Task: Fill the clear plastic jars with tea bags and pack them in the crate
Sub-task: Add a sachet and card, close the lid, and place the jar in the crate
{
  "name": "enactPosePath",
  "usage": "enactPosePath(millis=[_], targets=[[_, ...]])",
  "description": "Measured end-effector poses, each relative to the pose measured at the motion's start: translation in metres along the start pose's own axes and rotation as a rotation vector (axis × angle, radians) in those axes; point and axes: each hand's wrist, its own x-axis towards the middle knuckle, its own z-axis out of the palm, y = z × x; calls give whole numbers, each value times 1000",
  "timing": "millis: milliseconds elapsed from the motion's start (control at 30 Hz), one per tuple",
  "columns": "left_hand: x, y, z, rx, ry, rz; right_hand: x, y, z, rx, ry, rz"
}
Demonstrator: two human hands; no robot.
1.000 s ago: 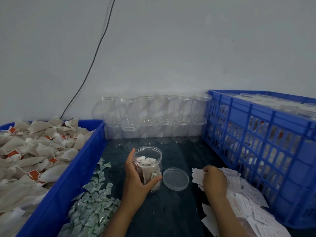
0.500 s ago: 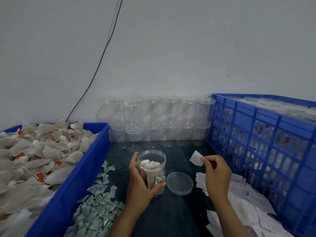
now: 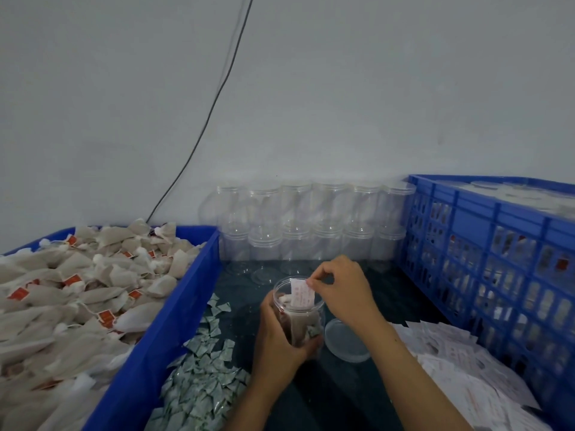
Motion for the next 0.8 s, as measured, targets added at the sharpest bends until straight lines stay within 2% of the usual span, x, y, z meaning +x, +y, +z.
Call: enactPosePath(millis=[167,333,400,467,533,633,667,733,800], targets=[[-1,1,0,6,4,-12,10,-8,5,-391,-136,-112],[-2,2,0,-10,14,-1,21,-12,15,-652,-158,-136],[-2,1,-1,-10,21,2,25,-14,17,-677,-170,-152],[-2,0,-2,-14,26,-10,26,-16,16,-578,-185,-169],[-2,1,-2,-11,32,-11,25,-10,14,-341,-137,-139],[-3,4,-2,1,39,1,18,11,7,186,55,15],[-4,4,-2,-1,40,5,14,22,6,270,148,66],[-4,5,-2,-6,32,18,2,47,9,304,213,167],[-2,3,-2,8,20,28,-14,73,19,266,97,243]])
